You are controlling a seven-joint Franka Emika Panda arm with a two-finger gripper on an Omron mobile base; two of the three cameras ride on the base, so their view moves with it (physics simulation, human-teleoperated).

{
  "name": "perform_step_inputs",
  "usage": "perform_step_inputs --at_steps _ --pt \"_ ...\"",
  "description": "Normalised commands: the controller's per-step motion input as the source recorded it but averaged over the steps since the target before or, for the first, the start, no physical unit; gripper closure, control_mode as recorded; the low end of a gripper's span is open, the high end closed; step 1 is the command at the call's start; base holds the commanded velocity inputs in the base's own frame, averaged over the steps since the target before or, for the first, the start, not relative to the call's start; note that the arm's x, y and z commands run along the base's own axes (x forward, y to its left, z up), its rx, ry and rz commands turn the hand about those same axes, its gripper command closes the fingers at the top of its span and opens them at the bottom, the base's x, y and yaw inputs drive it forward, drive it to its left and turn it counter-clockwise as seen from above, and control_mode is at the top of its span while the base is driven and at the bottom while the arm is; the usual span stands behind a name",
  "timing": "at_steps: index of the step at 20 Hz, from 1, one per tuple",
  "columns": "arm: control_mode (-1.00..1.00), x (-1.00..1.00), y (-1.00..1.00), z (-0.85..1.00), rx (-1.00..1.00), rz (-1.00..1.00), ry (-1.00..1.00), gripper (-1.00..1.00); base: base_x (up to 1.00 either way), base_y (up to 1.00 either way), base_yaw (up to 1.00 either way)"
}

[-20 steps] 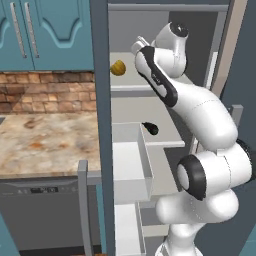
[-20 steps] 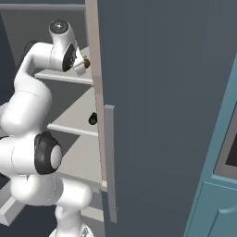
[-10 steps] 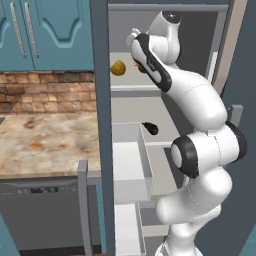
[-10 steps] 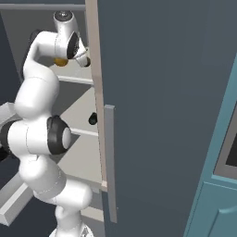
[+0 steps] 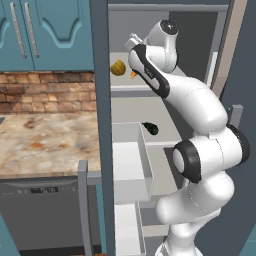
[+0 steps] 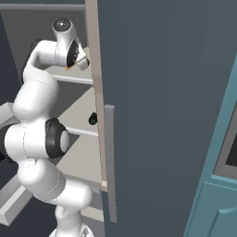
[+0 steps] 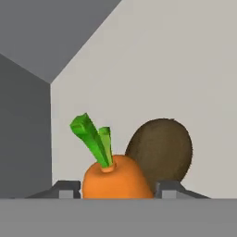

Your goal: Take the eggplant and carrot from the second highest rack and move them to the highest rack where the squash and kiwi are located, to maximize freezer space. Close the freezer door after rearranging.

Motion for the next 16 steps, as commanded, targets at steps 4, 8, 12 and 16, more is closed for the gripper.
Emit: perform_step_inputs --at_steps 4,8,12,16 --pt "-1.00 0.08 0.00 -0.02 0.00 0.00 -0.01 -1.00 0.00 0.00 0.00" --pt "-1.00 0.10 0.05 0.02 0.00 0.00 0.00 -1.00 0.00 0.00 0.00" --pt "-1.00 -0.14 0.02 0.03 0.00 0.00 0.00 -1.00 0.00 0.00 0.00" --pt "-1.00 -0.35 0.00 0.00 0.00 0.00 0.00 -1.00 0.00 0.00 0.00"
